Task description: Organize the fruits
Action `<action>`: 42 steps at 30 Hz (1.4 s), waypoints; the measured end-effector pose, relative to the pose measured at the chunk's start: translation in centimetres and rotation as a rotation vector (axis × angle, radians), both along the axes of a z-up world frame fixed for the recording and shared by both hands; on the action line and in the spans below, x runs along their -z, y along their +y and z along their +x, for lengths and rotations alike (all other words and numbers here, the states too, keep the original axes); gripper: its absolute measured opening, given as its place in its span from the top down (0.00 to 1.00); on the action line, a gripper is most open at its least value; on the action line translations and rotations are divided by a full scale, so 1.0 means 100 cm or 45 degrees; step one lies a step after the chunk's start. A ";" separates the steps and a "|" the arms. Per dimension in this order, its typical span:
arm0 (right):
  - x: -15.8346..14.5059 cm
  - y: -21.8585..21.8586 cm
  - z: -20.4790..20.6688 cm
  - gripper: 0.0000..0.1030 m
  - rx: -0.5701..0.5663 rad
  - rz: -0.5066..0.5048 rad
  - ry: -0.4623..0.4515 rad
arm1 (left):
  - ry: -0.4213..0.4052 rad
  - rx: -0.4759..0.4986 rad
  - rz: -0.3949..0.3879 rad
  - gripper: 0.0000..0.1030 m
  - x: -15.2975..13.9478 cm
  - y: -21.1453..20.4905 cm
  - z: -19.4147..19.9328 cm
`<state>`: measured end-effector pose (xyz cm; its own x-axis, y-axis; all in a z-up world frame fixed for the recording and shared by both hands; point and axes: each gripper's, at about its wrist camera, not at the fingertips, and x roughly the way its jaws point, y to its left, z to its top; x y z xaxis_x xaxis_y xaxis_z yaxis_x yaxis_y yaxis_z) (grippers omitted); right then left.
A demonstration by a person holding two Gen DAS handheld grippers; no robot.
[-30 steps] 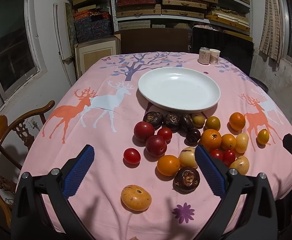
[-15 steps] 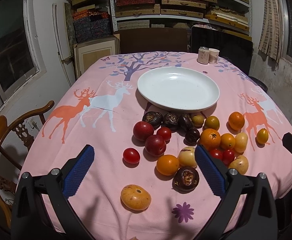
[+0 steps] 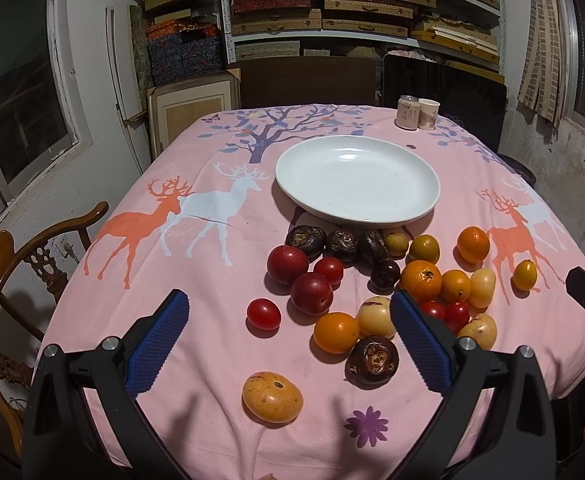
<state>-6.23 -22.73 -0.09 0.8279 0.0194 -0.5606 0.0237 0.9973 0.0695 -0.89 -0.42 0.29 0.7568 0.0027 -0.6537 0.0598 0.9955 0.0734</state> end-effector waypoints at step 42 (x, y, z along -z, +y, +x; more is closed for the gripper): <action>0.013 -0.018 0.005 0.04 -0.026 0.073 0.078 | 0.162 0.121 0.125 0.04 0.051 0.026 -0.015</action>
